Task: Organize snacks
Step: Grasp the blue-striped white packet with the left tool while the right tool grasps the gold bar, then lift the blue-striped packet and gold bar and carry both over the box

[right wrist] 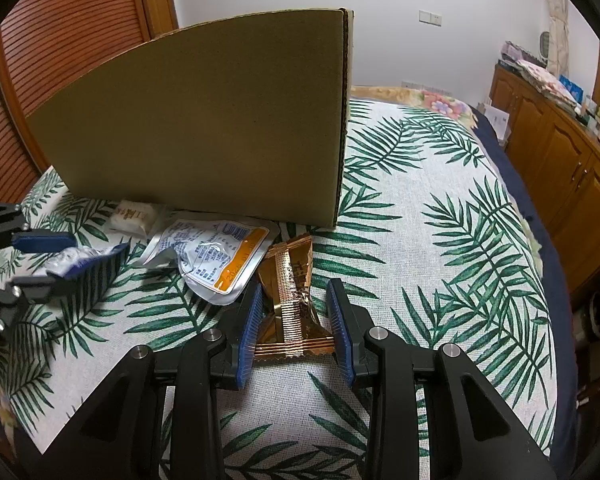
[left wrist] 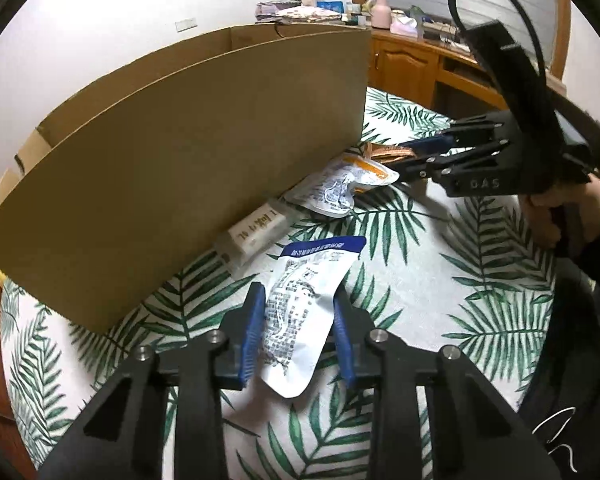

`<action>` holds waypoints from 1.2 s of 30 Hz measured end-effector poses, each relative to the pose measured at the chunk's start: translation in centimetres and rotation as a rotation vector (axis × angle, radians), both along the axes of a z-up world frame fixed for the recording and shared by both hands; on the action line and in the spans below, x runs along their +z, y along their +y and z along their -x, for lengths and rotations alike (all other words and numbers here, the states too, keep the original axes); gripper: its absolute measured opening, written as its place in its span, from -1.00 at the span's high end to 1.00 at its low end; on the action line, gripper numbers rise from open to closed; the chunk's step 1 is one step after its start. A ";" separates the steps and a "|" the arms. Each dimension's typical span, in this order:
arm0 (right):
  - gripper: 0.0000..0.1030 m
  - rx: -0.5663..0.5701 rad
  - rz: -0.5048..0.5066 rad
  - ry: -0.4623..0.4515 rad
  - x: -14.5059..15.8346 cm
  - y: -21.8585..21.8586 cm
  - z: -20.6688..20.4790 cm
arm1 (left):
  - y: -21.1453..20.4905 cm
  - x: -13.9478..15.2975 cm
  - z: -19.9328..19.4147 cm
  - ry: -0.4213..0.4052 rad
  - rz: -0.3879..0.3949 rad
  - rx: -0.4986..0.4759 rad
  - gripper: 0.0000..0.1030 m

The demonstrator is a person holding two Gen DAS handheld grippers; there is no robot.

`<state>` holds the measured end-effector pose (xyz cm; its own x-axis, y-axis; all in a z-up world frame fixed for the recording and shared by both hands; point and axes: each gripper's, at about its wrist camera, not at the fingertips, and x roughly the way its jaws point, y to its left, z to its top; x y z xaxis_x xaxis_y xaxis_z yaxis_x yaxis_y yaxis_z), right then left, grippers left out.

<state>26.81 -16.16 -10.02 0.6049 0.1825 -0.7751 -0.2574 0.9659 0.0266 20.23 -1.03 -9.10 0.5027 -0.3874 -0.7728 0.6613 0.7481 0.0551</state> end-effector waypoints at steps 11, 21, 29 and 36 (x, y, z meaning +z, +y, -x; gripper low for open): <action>0.70 -0.024 0.029 0.003 0.2 -0.2 0.4 | 1.5 2.2 2.6 -0.031 0.145 0.080 0.40; 0.71 -0.053 0.010 -0.080 4.9 -1.3 4.5 | 2.4 5.2 6.0 -0.103 0.213 0.102 0.40; 0.70 -0.047 0.009 -0.157 8.2 -0.1 8.2 | 3.1 6.8 7.4 -0.140 0.233 0.132 0.39; 0.70 -0.033 0.022 -0.187 10.9 0.8 9.8 | 4.4 8.8 7.4 -0.147 0.280 0.169 0.39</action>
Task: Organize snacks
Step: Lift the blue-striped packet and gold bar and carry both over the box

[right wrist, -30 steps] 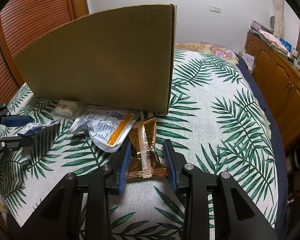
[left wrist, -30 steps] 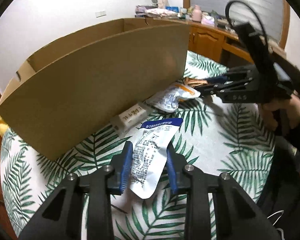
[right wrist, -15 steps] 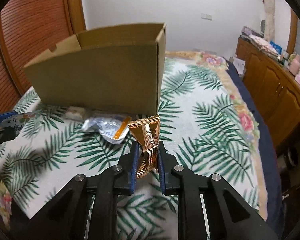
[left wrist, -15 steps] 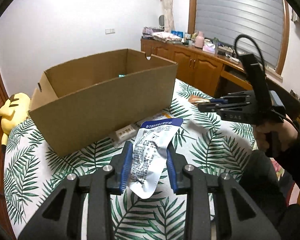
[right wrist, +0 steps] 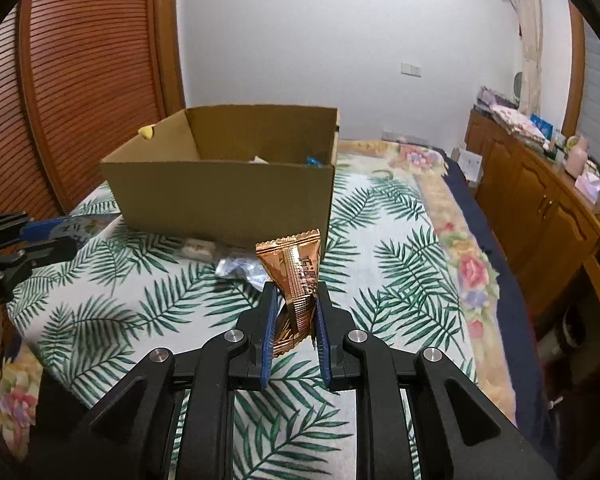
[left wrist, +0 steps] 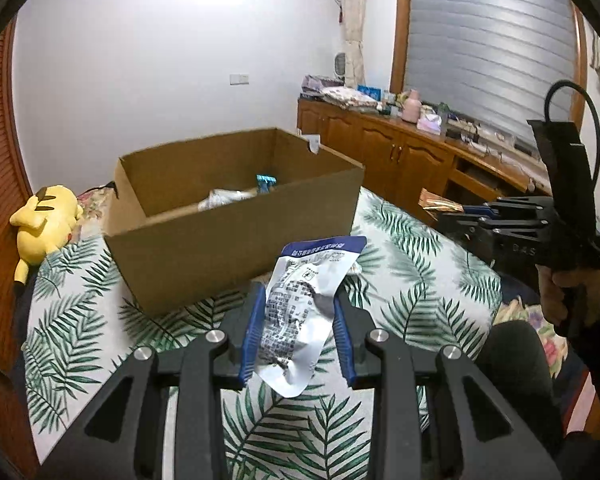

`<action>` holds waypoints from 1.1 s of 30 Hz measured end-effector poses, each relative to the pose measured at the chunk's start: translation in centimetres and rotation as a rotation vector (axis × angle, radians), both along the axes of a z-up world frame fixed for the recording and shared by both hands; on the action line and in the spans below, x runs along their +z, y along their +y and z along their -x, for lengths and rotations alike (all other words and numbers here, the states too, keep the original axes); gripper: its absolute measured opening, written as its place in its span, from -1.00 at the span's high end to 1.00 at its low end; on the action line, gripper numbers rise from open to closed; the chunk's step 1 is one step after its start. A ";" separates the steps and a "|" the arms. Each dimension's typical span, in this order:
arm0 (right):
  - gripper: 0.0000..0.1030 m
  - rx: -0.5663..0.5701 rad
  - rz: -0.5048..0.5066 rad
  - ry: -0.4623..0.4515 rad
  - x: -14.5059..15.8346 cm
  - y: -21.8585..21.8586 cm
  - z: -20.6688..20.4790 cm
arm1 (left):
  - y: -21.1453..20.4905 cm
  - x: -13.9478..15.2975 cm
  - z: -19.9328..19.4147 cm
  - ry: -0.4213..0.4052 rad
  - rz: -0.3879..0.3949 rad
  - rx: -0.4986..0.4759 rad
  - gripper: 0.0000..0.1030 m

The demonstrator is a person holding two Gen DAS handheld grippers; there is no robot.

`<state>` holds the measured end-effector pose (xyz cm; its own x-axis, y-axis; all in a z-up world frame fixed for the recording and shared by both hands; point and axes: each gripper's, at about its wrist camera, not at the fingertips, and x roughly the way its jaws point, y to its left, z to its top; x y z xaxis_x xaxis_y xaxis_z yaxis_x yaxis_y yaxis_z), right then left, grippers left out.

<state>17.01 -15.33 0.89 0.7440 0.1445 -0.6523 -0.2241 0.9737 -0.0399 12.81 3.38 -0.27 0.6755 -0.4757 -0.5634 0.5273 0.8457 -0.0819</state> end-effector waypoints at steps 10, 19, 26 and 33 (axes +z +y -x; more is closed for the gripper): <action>0.70 0.028 0.011 -0.073 6.9 1.1 -0.6 | 1.5 5.5 -0.7 -0.056 0.065 0.018 0.39; 0.70 0.062 0.017 -0.126 11.0 2.0 -2.1 | 2.0 7.9 -2.8 -0.086 0.063 0.036 0.39; 0.70 0.096 0.035 -0.105 11.3 3.0 -4.5 | 2.4 8.4 -4.9 -0.084 0.102 0.059 0.39; 0.70 0.117 0.047 -0.108 11.9 3.8 -6.4 | 2.2 8.3 -7.8 -0.070 0.126 0.066 0.39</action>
